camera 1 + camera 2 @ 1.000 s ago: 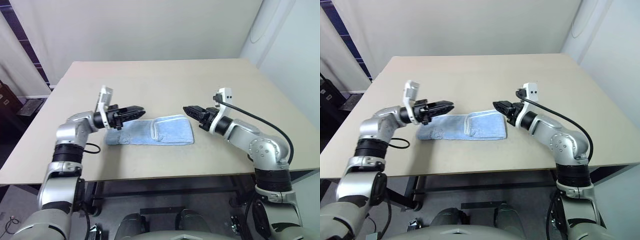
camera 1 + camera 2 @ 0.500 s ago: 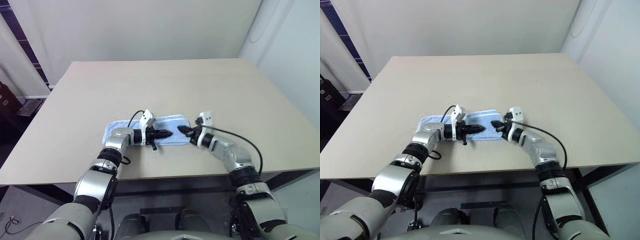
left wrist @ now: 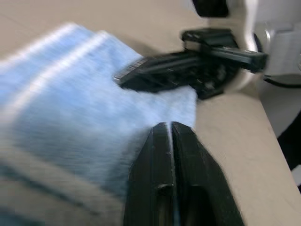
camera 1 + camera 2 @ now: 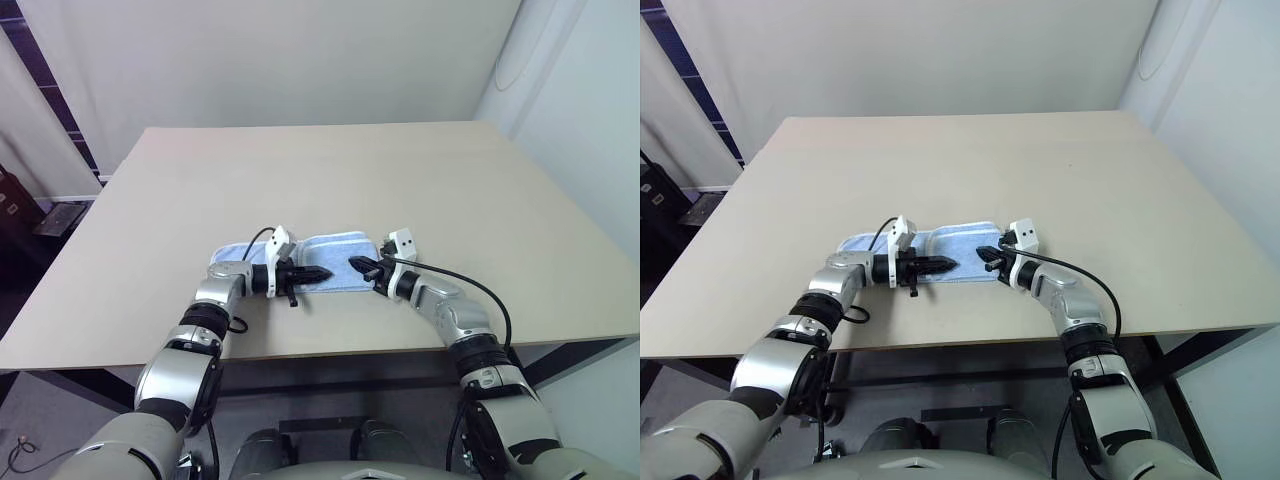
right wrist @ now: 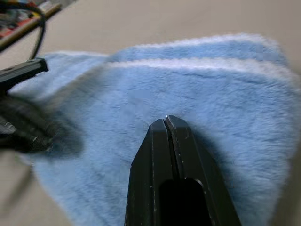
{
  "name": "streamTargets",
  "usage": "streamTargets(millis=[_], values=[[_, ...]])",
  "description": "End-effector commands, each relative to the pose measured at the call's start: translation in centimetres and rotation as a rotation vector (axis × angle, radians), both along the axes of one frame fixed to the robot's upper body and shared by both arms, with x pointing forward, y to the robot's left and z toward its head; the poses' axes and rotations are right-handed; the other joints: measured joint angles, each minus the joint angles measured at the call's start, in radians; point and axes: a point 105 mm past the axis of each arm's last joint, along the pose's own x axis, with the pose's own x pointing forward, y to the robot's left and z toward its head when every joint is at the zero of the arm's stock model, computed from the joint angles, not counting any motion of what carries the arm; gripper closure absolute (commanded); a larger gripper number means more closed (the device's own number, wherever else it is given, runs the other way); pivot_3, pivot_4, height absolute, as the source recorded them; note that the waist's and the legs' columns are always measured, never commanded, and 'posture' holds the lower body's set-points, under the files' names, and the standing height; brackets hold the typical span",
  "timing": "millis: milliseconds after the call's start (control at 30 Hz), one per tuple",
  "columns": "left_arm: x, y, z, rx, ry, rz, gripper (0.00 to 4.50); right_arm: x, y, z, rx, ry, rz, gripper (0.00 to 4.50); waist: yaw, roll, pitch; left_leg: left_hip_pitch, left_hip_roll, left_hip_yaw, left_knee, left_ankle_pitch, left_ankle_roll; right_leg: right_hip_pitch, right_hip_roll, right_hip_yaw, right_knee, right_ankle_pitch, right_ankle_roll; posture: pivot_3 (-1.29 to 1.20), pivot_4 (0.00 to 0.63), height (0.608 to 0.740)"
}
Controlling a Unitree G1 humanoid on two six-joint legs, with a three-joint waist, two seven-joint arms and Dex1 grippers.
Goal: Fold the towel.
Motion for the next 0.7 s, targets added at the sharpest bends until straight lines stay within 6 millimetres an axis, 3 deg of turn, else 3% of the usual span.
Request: streamTargets(millis=[33,167,267,300,400,700], values=[[-0.3,1.6,3.8,-0.068,-0.043,-0.060,2.77,-0.5,0.5,4.6,0.070,-0.118,0.040,4.50,-0.001,0.000,0.000,-0.005,0.000,0.000,0.001,0.001,0.000,-0.006,0.000,0.000,0.002,0.000,0.000,0.00,0.000,0.740],[-1.9,4.7,5.7,-0.066,-0.005,-0.086,1.38,-1.5,0.5,6.4,0.076,-0.143,0.062,4.50,0.000,0.000,0.000,-0.006,0.000,0.000,0.000,0.001,0.000,-0.007,0.001,0.000,0.002,0.000,0.000,0.00,0.000,0.740],[-2.3,6.8,6.6,-0.054,0.014,-0.032,0.29,-2.1,0.6,7.4,0.080,-0.154,0.082,4.50,0.001,0.000,0.000,-0.005,0.000,-0.001,0.000,0.001,0.000,-0.006,0.001,0.000,0.002,0.000,0.000,0.00,0.000,0.740],[-2.3,8.3,7.0,-0.059,0.045,0.019,0.02,-2.3,0.6,7.8,0.096,-0.151,0.083,4.50,0.002,0.000,0.000,-0.005,0.000,-0.001,0.000,0.001,-0.001,-0.006,0.001,0.000,0.001,0.000,0.000,0.00,0.000,0.740],[-2.9,12.2,6.9,-0.029,0.128,0.135,0.02,-2.8,0.9,8.3,0.126,-0.131,0.091,4.50,-0.003,0.000,0.000,-0.005,0.000,-0.001,0.001,0.001,-0.001,-0.006,0.001,0.000,0.001,-0.001,-0.001,0.00,0.000,0.740],[-5.8,17.4,5.0,0.068,0.425,0.335,0.02,-2.9,2.3,8.1,0.209,-0.012,0.088,4.50,0.002,0.000,0.000,-0.004,-0.001,0.000,0.001,0.001,-0.001,-0.005,-0.002,0.000,0.001,-0.002,-0.003,0.00,0.000,0.740]])
